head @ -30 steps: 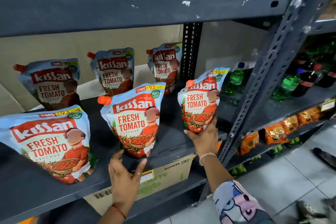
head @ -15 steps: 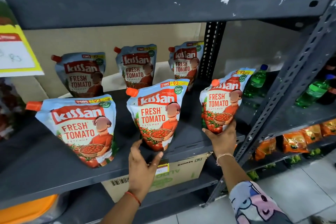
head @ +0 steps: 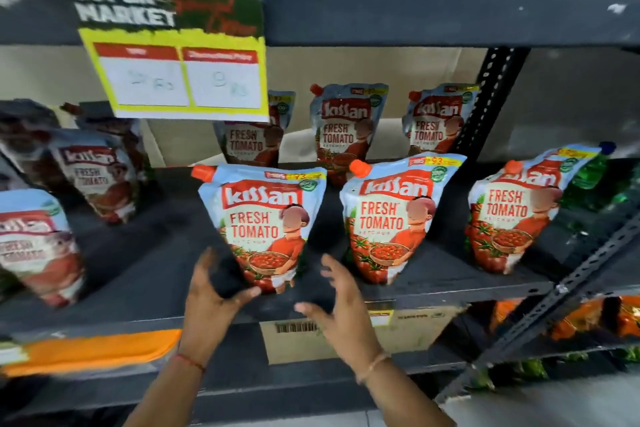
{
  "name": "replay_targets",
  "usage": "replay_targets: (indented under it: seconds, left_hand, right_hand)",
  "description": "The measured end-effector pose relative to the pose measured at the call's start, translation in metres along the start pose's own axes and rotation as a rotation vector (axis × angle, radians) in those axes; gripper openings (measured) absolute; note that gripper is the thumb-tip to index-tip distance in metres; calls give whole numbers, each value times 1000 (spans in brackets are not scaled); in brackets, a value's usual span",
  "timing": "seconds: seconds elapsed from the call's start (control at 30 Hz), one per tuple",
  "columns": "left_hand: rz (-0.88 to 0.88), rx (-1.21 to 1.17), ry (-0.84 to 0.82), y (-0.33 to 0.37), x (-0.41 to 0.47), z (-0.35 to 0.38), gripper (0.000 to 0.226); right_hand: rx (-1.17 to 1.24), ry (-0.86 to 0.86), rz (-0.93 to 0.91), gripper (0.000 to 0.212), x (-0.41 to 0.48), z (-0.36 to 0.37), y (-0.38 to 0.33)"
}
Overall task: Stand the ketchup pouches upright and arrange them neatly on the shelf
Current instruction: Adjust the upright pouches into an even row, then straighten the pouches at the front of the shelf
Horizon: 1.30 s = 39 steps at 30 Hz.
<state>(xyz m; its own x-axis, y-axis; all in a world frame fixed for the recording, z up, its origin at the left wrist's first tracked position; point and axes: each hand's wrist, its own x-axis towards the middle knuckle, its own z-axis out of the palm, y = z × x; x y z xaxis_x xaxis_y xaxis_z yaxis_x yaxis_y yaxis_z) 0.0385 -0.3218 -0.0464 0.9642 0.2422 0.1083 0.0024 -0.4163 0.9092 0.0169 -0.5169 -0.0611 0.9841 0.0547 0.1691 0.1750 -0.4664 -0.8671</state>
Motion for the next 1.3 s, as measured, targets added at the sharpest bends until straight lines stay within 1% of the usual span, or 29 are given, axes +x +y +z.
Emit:
replay_targets:
  seconds: [0.07, 0.1, 0.17, 0.2, 0.27, 0.33, 0.5, 0.6, 0.73, 0.83, 0.9, 0.93, 1.0, 1.03, 1.1, 1.17, 1.23, 1.3]
  left_hand:
    - [31, -81, -158, 2, 18, -6, 106]
    - [24, -100, -224, 3, 25, -5, 104]
    - [-11, -89, -323, 2, 32, -3, 93]
    - [-20, -81, -343, 2, 34, -1, 88]
    - [-15, -92, -347, -2, 36, 1, 87]
    - [-15, -124, -343, -8, 37, -3, 88]
    - [-15, -141, -292, -23, 40, -16, 86]
    - [7, -157, -313, -27, 42, -19, 82]
    - [32, -150, -334, -32, 42, -19, 84]
    - [69, -134, -355, -32, 40, -22, 84]
    - [119, -94, -300, -33, 31, -28, 76]
    - [147, -56, -237, -34, 24, -31, 70]
    - [150, 39, -57, -39, 5, -42, 68]
    - [135, 71, 44, -42, -4, -50, 72]
    - [110, 101, 192, -50, -16, -63, 78]
    - [66, 104, 318, -58, -21, -81, 78]
    - [26, 97, 396, -65, -21, -105, 79]
    - [-3, 83, 459, -72, -18, -127, 71]
  right_hand:
    - [66, -109, 73, 96, 26, 8, -6]
    - [92, -139, 90, 100, 37, 8, -9]
    - [98, -188, 110, 96, 53, 12, -13]
    - [83, -198, 115, 92, 57, 15, -13]
    - [58, -192, 132, 81, 62, 19, -13]
    - [60, -184, 143, 77, 63, 24, -13]
    - [52, -205, 124, 78, 63, 39, -20]
    - [48, -211, 132, 77, 64, 41, -21]
    - [53, -203, 142, 77, 63, 43, -21]
    - [86, -148, 104, 73, 55, 42, -27]
    - [143, -2, 52, 72, 40, 46, -27]
    - [136, 102, 22, 69, 29, 50, -22]
    - [15, 258, -42, 59, 9, 62, -12]
    - [-63, 290, -71, 56, 2, 68, -9]
    - [-195, 326, -143, 52, -5, 78, -3]
    - [-211, 330, -279, 47, -9, 93, -11]
    - [-199, 264, -401, 41, -9, 115, -23]
    - [-192, 139, -450, 37, -8, 137, -39]
